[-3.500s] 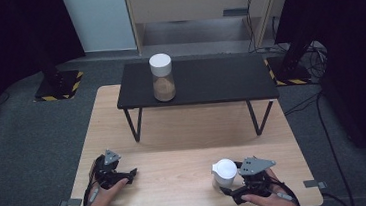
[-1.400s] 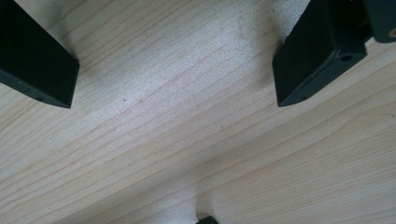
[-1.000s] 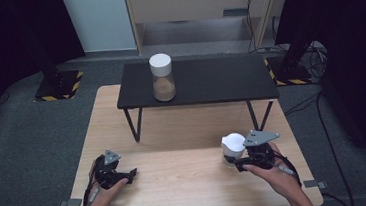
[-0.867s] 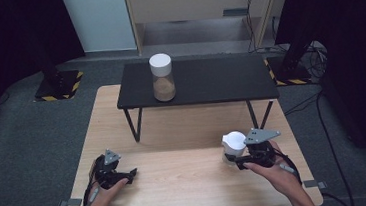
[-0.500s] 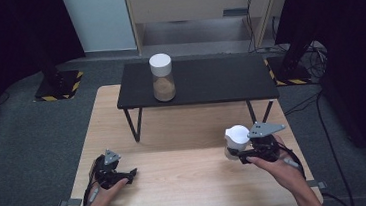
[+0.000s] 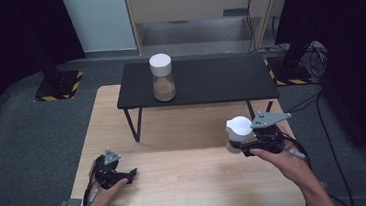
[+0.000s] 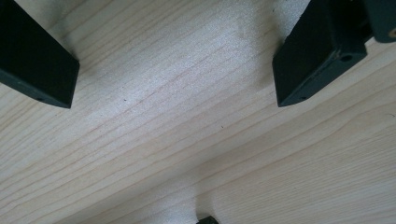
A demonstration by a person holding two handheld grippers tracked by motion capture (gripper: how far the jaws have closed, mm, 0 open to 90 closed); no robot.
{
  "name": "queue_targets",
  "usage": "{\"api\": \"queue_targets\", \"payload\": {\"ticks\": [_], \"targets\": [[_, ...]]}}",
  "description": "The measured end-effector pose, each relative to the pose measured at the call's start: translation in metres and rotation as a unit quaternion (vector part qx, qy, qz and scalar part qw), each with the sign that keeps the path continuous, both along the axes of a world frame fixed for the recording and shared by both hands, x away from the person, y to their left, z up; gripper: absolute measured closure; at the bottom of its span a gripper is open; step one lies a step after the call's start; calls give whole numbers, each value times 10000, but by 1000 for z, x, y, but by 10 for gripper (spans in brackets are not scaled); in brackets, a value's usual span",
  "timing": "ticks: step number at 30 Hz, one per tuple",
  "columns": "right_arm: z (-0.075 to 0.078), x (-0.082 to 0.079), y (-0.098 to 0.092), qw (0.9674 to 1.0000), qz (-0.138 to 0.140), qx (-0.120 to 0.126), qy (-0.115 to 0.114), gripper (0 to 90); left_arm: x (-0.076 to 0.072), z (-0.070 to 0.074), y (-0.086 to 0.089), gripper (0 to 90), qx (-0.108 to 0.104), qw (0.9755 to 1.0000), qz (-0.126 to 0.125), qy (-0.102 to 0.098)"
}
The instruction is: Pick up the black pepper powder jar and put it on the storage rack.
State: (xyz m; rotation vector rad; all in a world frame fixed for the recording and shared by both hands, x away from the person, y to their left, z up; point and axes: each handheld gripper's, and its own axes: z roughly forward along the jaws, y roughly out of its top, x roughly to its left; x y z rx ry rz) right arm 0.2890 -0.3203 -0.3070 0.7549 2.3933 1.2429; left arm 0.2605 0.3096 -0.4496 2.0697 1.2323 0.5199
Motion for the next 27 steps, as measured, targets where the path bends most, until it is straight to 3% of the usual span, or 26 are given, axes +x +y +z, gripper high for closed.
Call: {"api": "queue_targets", "payload": {"ticks": [20,27], "targets": [[63,2,-5,10000,14,-66,1,312,0,0,0,0,0,10000,-3,2],[77,4,-5,10000,37,-54,10,312,0,0,0,0,1,10000,-5,3]]}}
